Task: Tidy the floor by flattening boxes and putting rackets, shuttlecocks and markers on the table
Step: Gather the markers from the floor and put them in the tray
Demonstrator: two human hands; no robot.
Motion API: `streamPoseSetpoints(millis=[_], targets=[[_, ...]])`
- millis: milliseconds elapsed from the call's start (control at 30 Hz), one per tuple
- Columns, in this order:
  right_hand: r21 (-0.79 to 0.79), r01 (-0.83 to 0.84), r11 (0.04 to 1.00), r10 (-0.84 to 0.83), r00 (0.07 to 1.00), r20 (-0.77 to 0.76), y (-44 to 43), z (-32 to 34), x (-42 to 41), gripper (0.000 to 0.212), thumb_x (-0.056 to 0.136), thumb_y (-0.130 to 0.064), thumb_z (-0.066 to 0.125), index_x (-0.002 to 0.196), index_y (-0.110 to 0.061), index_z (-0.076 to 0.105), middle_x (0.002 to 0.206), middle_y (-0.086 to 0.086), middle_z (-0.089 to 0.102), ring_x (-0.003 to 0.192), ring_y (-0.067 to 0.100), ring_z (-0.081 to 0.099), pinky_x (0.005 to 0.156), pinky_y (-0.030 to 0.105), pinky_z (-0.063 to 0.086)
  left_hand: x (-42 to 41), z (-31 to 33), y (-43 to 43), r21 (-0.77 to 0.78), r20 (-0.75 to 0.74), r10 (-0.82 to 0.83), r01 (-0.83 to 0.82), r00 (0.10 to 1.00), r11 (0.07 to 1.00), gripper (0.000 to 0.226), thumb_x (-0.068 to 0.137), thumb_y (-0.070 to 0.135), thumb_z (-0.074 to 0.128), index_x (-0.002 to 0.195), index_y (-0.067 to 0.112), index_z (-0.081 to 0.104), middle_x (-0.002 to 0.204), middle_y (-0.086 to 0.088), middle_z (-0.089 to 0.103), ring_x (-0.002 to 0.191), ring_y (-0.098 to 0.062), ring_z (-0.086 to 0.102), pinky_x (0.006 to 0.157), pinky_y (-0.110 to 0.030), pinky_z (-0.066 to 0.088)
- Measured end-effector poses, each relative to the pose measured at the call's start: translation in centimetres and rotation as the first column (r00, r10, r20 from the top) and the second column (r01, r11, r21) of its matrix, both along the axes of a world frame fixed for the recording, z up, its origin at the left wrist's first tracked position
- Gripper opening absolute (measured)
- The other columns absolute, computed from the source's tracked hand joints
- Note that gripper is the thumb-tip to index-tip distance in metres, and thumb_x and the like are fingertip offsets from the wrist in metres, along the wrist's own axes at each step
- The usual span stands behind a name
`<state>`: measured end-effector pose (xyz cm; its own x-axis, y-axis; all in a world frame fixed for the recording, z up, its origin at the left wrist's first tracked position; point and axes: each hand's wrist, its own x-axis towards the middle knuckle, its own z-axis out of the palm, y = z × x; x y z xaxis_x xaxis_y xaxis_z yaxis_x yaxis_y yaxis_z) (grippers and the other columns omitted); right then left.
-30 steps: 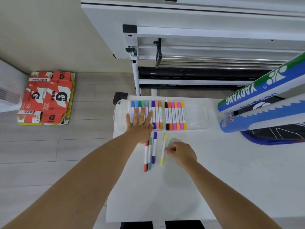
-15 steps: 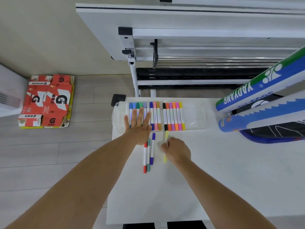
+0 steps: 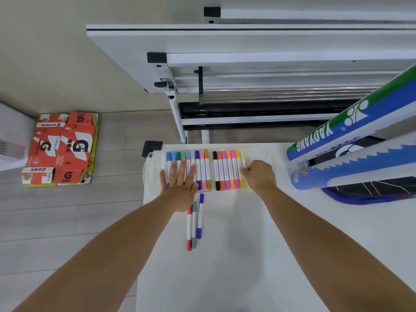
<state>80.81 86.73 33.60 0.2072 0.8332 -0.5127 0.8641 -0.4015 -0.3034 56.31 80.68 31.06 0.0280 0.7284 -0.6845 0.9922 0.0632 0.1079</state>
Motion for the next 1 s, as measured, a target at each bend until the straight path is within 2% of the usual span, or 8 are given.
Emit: streamPoseSetpoints(millis=[367,567,700,767,900,1000], targets=[[0.018,0.085,0.996,-0.084,0.994,-0.075,1.5,-0.9,-0.1,0.038,0.091,-0.047,0.062,0.076,-0.011,0.059,0.063,-0.004,0.052,0.056,0.008,0.05,0.049,0.019,0.03,0.1,0.2,0.0,-0.011,-0.009,-0.009,0.009,1.0,1.0,0.065,0.103,0.053,0.005,0.139,0.033,-0.046,0.141,0.0,-0.06,0.132,-0.029,-0.051,0.114,-0.061,-0.018],[-0.128,0.031,0.991,-0.039,0.998,-0.058,1.9,-0.7,0.6,0.034,0.097,-0.037,0.052,0.086,-0.006,0.063,0.079,0.006,0.061,0.061,0.011,0.052,0.05,0.02,0.034,0.1,0.4,0.1,-0.025,-0.004,-0.008,0.008,1.0,1.0,0.065,0.103,0.053,0.004,0.138,0.033,-0.047,0.141,0.0,-0.059,0.131,-0.029,-0.051,0.114,-0.062,-0.017],[-0.118,0.018,0.993,-0.025,0.998,-0.061,2.0,-1.0,0.5,0.033,0.097,-0.035,0.055,0.091,-0.005,0.067,0.086,0.009,0.066,0.071,0.018,0.058,0.061,0.022,0.041,0.1,0.5,0.2,-0.025,-0.004,-0.007,0.007,1.0,1.0,0.066,0.103,0.053,0.005,0.138,0.033,-0.046,0.141,0.0,-0.059,0.131,-0.029,-0.051,0.114,-0.061,-0.017],[-0.097,0.009,0.995,-0.014,0.999,-0.049,2.2,-1.0,0.5,0.032,0.097,-0.034,0.056,0.091,-0.005,0.067,0.084,0.008,0.065,0.073,0.018,0.058,0.065,0.023,0.041,0.1,0.5,0.1,-0.021,-0.001,-0.006,0.006,1.0,1.0,0.066,0.103,0.053,0.005,0.139,0.032,-0.046,0.141,0.0,-0.059,0.132,-0.029,-0.051,0.114,-0.062,-0.017],[-0.142,-0.012,0.99,0.008,1.0,-0.027,3.0,-0.9,0.9,0.027,0.096,-0.028,0.057,0.086,-0.004,0.064,0.082,0.009,0.063,0.069,0.019,0.057,0.057,0.022,0.04,0.1,0.5,0.1,-0.018,0.001,-0.01,0.01,1.0,1.0,0.066,0.103,0.053,0.006,0.139,0.033,-0.046,0.141,0.0,-0.059,0.131,-0.029,-0.051,0.114,-0.061,-0.018],[-0.166,-0.009,0.986,0.009,1.0,-0.004,3.2,-1.2,1.0,0.027,0.095,-0.03,0.059,0.088,-0.004,0.065,0.082,0.009,0.064,0.069,0.02,0.058,0.063,0.026,0.043,0.1,0.4,0.1,-0.019,0.002,-0.009,0.009,1.0,1.0,0.066,0.103,0.053,0.005,0.138,0.033,-0.047,0.141,0.0,-0.059,0.131,-0.029,-0.051,0.114,-0.062,-0.018]])
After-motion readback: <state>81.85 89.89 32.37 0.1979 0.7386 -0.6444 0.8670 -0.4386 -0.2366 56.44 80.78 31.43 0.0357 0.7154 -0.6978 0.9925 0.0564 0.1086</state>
